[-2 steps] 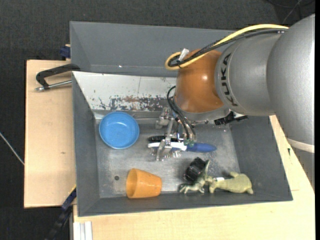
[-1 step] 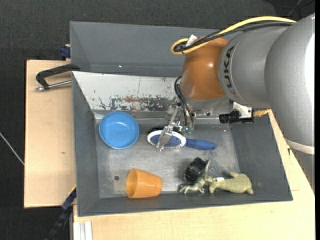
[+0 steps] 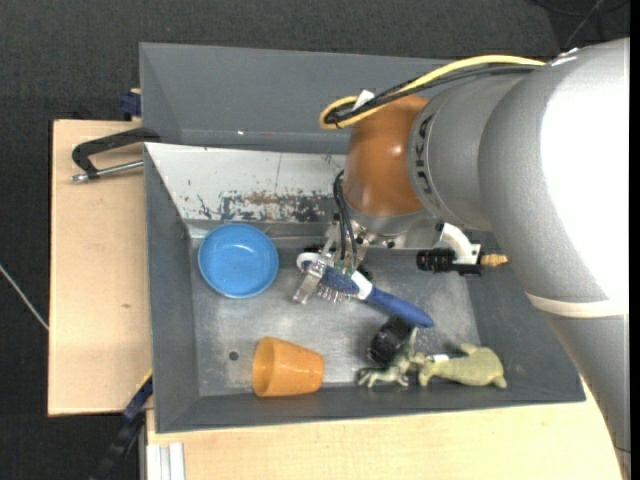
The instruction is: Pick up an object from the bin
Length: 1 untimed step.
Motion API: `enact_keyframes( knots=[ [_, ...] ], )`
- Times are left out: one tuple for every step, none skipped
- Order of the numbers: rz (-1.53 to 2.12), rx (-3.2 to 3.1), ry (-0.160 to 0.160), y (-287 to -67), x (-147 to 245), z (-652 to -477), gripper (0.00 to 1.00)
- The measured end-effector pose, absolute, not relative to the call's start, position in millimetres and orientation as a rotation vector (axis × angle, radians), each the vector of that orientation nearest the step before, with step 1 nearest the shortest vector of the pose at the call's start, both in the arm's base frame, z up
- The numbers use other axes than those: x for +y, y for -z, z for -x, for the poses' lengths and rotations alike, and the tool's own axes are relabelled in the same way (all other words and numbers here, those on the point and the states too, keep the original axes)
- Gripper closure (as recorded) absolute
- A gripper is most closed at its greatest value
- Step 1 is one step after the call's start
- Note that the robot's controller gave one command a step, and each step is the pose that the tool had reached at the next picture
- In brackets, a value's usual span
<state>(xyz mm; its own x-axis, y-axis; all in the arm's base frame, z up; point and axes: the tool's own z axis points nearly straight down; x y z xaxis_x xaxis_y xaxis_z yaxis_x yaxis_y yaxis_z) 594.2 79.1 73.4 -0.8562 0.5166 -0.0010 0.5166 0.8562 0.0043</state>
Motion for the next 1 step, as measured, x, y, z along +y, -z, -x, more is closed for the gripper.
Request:
enact_keyframes(
  knots=[
    [-0.839,3.026,-0.004,-75.3,80.0,-595.2,0.0]
  ],
)
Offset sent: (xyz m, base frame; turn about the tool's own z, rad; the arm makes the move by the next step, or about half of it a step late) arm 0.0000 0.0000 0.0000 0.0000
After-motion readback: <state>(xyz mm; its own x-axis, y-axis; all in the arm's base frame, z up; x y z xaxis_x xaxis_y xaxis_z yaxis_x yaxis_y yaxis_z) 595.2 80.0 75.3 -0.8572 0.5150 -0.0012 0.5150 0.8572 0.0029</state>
